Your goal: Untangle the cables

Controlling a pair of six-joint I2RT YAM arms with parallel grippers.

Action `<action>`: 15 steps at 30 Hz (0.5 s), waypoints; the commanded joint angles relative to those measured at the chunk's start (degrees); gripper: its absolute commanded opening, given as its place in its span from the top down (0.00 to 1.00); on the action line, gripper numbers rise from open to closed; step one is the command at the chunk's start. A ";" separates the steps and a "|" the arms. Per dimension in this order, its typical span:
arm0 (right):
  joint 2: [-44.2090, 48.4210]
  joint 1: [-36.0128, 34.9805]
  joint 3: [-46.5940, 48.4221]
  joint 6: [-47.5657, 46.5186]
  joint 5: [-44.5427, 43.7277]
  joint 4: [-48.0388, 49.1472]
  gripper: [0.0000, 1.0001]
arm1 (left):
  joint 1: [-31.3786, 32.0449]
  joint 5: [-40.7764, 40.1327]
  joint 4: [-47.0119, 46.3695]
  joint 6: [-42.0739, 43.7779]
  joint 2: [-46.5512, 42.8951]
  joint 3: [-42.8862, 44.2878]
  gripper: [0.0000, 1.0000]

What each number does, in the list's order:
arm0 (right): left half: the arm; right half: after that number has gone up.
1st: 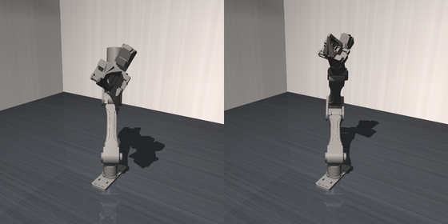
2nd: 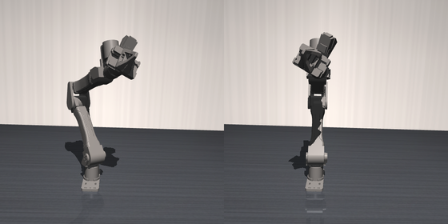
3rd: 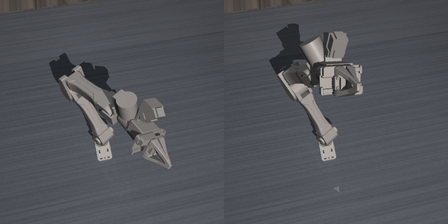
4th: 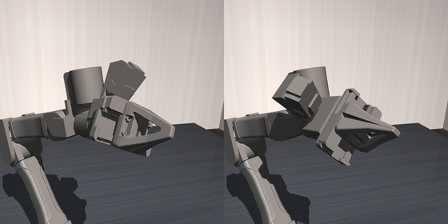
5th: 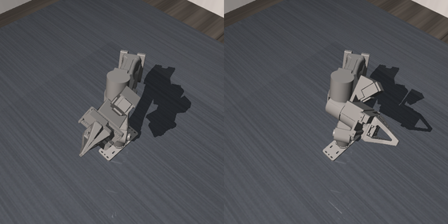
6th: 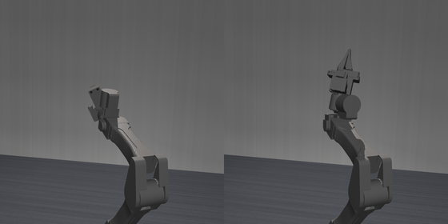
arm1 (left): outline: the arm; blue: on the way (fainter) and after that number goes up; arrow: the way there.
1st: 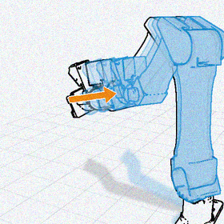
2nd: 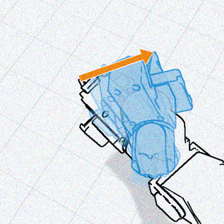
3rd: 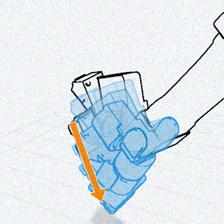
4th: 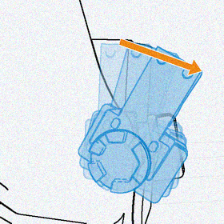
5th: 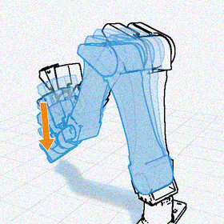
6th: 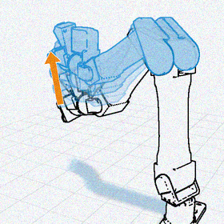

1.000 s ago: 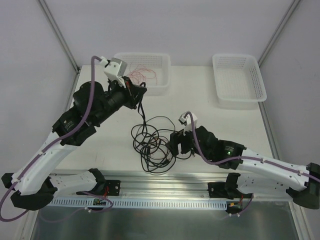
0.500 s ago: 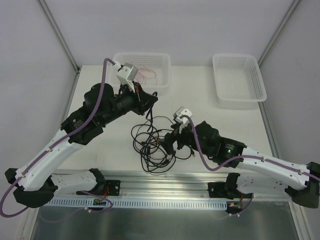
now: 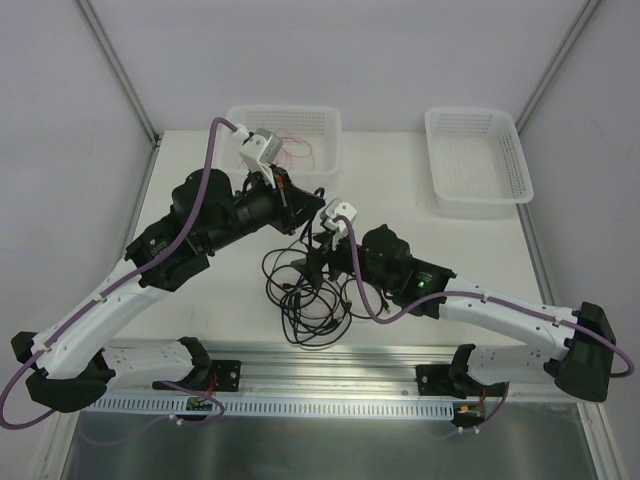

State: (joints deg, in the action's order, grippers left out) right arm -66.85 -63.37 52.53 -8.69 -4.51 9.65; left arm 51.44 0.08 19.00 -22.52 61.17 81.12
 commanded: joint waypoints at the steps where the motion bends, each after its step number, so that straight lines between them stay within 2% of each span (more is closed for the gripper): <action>1: -2.05 0.71 2.66 -0.63 2.67 7.22 0.21 | 0.85 1.94 -3.27 -1.38 0.01 2.64 1.00; 2: -2.40 0.97 2.66 -0.63 2.67 7.49 0.24 | 0.85 1.86 -3.36 -1.56 0.01 2.46 1.00; 3: -3.28 0.97 2.66 -0.63 2.84 7.66 0.32 | 0.94 2.03 -3.45 -1.65 -0.26 2.46 1.00; 5: -3.72 1.41 2.58 -0.54 2.76 7.58 0.41 | 0.94 2.03 -3.71 -2.00 -0.61 1.94 1.00; 6: -3.81 1.59 2.31 -0.37 2.58 7.75 0.51 | 0.86 2.03 -3.80 -2.17 -0.96 1.76 1.00; 8: -3.11 1.85 1.17 -0.19 2.14 8.45 0.62 | 0.94 1.25 -4.15 -2.70 -1.31 0.97 1.00; 9: -2.76 1.94 0.73 -0.19 1.97 8.46 0.72 | 0.94 0.72 -4.24 -2.96 -1.75 0.62 1.00; 12: -0.66 2.20 -0.59 -0.45 0.92 7.14 0.91 | 0.85 -2.18 -4.33 -2.97 -2.54 -1.22 1.00; 13: 0.05 2.46 -1.20 -0.80 0.65 5.92 0.94 | 0.85 -3.58 -4.33 -2.88 -2.80 -1.66 0.99; 15: 2.24 2.64 -1.56 -1.24 -1.10 2.50 0.99 | 0.68 -7.71 -4.33 -2.35 -3.77 -3.76 0.91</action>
State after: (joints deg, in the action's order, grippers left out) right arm -68.95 -61.28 51.37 -9.39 -3.77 13.06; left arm 51.81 -2.09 17.43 -24.40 59.48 79.57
